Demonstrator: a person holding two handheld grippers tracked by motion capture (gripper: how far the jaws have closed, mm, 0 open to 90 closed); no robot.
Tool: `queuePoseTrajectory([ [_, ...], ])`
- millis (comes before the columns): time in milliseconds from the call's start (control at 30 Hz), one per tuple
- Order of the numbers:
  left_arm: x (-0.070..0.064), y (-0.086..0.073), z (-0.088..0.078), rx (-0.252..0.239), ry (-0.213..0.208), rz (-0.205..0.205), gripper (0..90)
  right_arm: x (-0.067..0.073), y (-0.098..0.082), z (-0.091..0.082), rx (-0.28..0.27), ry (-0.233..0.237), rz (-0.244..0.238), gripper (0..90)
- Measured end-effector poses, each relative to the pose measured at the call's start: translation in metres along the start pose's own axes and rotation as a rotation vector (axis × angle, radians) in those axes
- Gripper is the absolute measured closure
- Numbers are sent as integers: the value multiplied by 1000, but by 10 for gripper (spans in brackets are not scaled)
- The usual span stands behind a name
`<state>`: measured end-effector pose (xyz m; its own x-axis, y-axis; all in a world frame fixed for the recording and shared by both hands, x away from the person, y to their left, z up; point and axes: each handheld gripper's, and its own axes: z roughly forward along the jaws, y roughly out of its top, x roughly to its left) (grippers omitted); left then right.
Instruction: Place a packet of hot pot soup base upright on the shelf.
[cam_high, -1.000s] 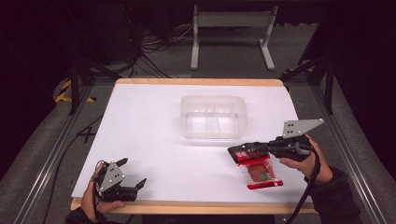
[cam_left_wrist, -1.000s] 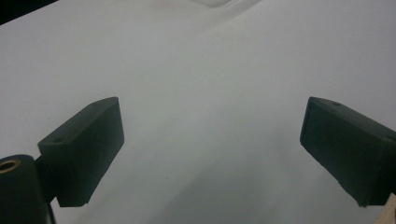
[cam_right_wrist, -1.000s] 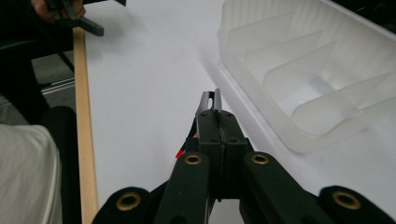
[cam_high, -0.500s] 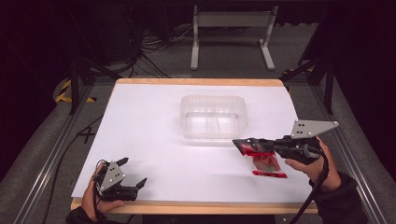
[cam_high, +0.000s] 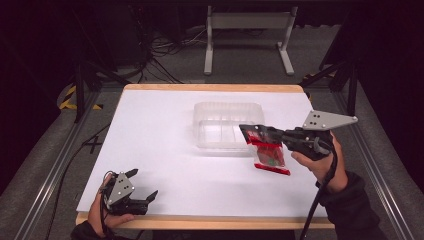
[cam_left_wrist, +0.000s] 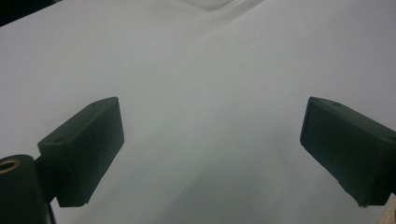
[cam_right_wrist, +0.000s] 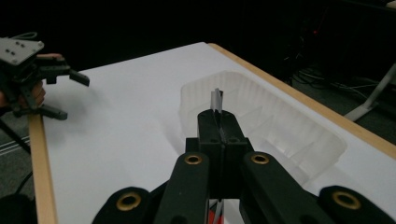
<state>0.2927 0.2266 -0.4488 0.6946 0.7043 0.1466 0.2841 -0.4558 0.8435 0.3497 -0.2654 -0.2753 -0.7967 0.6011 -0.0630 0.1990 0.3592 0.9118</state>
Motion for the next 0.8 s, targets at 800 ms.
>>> queuePoseTrajectory([
  [800,0,0,0,-8,-14,4,72,-45,65,103,31,-252,140,900],
])
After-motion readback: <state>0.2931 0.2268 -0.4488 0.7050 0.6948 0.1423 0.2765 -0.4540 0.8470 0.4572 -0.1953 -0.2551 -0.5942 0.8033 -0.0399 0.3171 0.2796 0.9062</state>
